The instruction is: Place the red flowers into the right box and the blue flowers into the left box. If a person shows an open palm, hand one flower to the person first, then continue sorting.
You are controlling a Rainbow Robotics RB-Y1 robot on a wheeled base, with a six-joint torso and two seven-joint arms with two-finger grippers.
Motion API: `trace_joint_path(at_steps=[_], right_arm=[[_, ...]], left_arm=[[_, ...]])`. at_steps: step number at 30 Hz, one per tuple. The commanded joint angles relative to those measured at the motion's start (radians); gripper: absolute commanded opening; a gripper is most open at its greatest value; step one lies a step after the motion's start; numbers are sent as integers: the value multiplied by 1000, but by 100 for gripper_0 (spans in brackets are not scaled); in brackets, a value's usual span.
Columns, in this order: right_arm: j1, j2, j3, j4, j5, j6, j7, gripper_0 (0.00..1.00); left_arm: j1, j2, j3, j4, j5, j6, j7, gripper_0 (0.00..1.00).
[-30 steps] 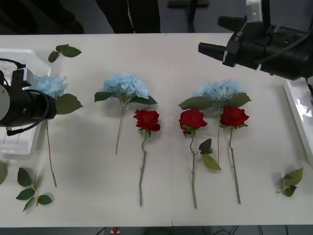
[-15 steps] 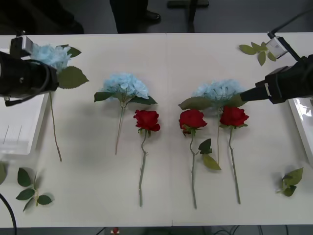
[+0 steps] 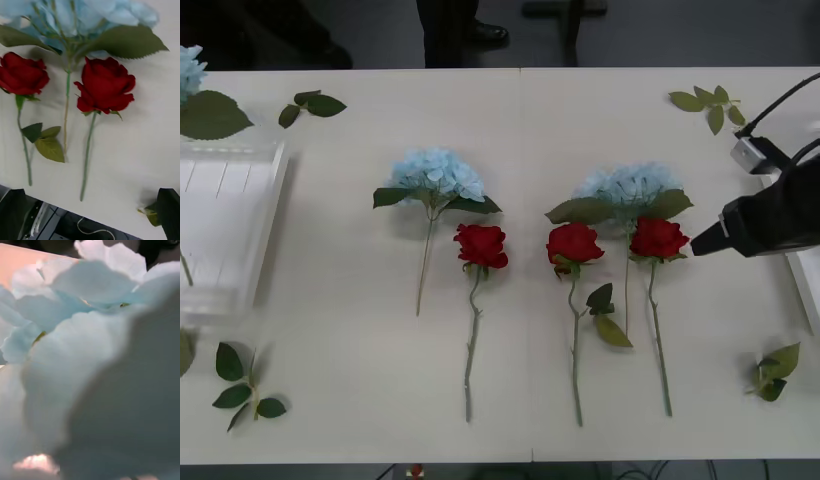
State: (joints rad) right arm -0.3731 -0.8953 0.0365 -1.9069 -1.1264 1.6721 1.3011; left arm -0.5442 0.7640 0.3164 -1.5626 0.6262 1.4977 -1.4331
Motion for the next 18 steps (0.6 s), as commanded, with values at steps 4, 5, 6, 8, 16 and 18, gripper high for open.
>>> trace_joint_path(at_steps=[4, 5, 6, 8, 16, 18], right_arm=[[25, 98, 26, -20, 163, 15, -77, 100], [31, 111, 36, -20, 191, 15, -80, 100], [34, 127, 43, -20, 214, 15, -83, 100], [39, 145, 56, -14, 250, 14, -88, 100], [52, 237, 92, 32, 387, -3, -82, 100], [52, 253, 102, 49, 413, -14, -80, 100]], left_arm=[[-10, 101, 12, 157, 38, -140, -138, 0], [-11, 109, 13, 190, 43, -165, -158, 0], [-10, 110, 12, 216, 49, -189, -176, 0], [-10, 112, 12, 256, 55, -221, -208, 0], [-10, 110, -22, 400, 90, -336, -267, 0], [-8, 110, -42, 431, 112, -370, -267, 0]])
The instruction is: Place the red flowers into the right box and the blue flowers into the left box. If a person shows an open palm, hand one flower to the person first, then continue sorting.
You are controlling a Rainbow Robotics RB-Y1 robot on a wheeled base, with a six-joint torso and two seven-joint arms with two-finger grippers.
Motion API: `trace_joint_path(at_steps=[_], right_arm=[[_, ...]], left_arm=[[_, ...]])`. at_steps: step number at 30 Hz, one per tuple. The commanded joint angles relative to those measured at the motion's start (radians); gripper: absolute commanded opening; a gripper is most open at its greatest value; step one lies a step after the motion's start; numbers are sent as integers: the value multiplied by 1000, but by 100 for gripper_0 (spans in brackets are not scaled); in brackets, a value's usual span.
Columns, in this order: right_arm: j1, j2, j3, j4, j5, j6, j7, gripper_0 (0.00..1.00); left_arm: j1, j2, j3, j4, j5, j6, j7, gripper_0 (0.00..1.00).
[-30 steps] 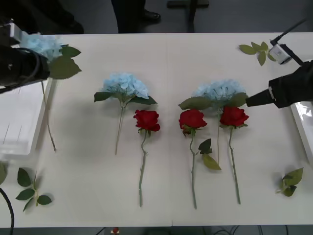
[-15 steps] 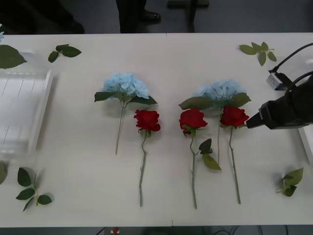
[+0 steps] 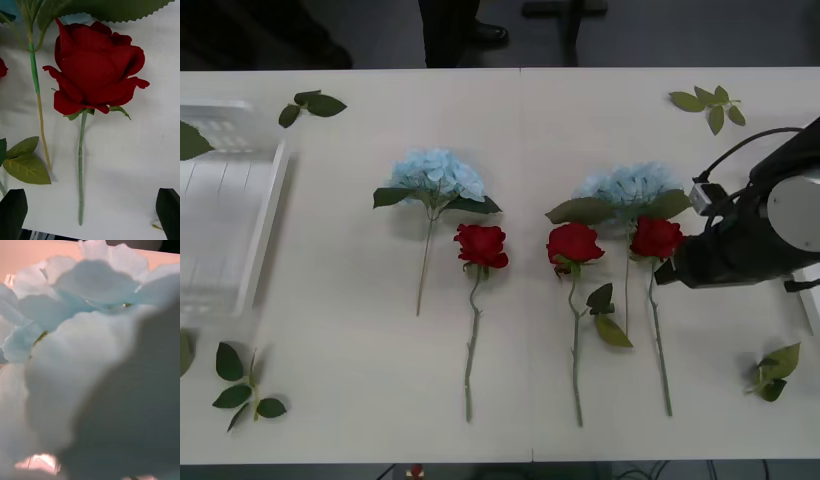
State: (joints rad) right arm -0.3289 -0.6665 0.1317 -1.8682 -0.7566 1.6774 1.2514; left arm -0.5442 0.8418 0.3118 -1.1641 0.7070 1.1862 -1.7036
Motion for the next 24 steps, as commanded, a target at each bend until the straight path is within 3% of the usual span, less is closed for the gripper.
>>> trace_joint_path(at_steps=[1, 12, 14, 24], right_arm=[[10, 31, 14, 23, 57, -31, -29, 100], [31, 44, 106, 116, 158, -194, -20, 100], [41, 44, 115, 116, 175, -211, -20, 100], [62, 93, 117, 144, 247, -243, -13, 100]], left_arm=[[-8, 33, -48, 52, 43, -77, 4, 0], [-8, 31, -92, 96, 75, -109, -10, 0], [-7, 31, -94, 95, 83, -100, -13, 18], [-8, 31, -50, 55, 109, -28, -25, 57]])
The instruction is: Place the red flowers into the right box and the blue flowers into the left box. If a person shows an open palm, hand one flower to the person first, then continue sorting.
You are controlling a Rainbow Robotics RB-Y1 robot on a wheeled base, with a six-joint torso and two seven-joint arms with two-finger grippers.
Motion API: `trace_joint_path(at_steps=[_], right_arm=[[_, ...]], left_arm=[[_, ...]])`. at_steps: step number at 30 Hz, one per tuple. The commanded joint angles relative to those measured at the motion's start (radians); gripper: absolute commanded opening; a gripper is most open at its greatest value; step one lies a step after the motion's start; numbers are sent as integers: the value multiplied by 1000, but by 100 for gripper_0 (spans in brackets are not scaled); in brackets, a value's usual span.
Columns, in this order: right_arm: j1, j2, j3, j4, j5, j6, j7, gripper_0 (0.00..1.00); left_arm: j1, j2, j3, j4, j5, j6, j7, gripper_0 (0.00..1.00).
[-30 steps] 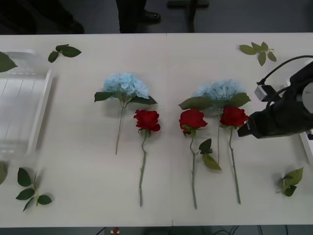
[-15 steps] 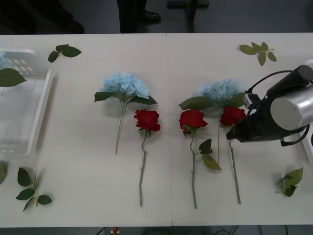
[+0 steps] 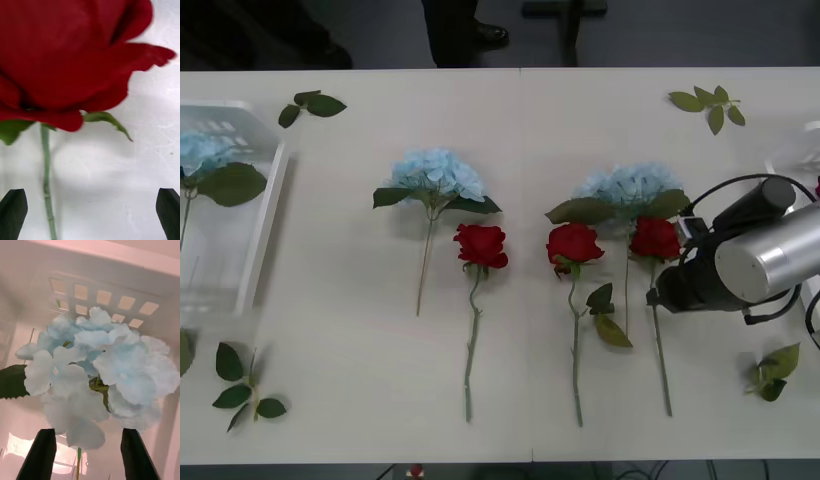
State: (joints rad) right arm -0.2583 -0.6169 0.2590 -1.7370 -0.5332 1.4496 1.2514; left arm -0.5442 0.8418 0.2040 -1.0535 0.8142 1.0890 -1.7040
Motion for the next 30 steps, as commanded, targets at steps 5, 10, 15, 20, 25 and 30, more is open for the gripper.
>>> trace_joint_path(at_steps=[5, 10, 15, 20, 25, 30], right_arm=[[-9, 71, -6, 30, 55, -23, -6, 100], [-9, 83, 8, 30, 85, -28, -6, 100], [-3, 91, 14, 30, 98, -37, -6, 100], [5, 94, 19, 31, 108, -44, -4, 100], [13, 94, 26, 31, 119, -64, -4, 100], [20, 98, 28, 31, 128, -72, -4, 80]], left_arm=[[-8, 31, 138, -200, -4, 275, 0, 69], [-8, -13, 153, -365, -18, 413, 129, 76], [-8, -127, 137, -527, -99, 470, 231, 88], [-8, -317, 84, -646, -237, 456, 267, 94], [-8, -483, -48, -675, -359, 344, 259, 94], [-7, -583, -178, -665, -463, 256, 257, 94]])
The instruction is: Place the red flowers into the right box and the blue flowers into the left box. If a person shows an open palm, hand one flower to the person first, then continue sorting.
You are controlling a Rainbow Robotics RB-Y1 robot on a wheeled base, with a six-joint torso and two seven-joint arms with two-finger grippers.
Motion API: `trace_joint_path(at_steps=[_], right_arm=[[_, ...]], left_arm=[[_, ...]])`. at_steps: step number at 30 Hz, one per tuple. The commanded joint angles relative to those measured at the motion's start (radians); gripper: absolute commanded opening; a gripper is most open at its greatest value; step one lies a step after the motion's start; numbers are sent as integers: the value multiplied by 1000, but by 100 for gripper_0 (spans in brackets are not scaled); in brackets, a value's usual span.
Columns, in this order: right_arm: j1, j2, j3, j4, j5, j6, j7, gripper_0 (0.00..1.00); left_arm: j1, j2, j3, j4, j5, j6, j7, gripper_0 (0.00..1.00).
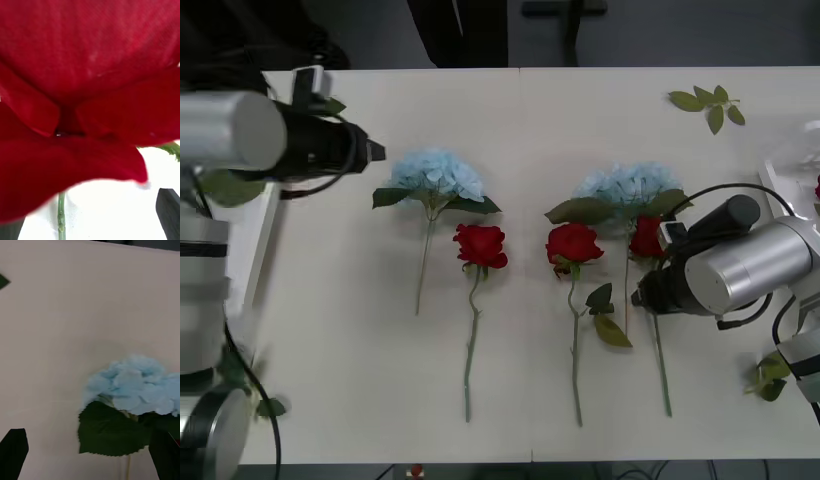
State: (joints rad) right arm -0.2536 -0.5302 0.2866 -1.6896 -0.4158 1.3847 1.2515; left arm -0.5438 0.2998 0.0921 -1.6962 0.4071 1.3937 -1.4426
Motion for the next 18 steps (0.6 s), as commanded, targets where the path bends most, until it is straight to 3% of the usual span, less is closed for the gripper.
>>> trace_joint_path(at_steps=[1, 4, 10, 13, 18], right_arm=[[16, 12, 0, -16, 9, -7, -4, 68], [19, 13, 3, -16, 8, -10, -4, 51], [30, 13, 3, -16, 8, -18, -3, 39], [33, 12, 3, -16, 5, -19, -4, 18], [36, 13, 3, -16, -1, -21, -4, 0]], left_arm=[[-7, -64, -98, -17, -76, -62, -4, 94], [2, -111, -164, -8, -129, -81, -7, 96], [94, -156, -229, 0, -182, -173, -30, 96], [165, -154, -223, 0, -174, -254, -45, 97], [240, -153, -186, -2, -180, -300, -65, 96]])
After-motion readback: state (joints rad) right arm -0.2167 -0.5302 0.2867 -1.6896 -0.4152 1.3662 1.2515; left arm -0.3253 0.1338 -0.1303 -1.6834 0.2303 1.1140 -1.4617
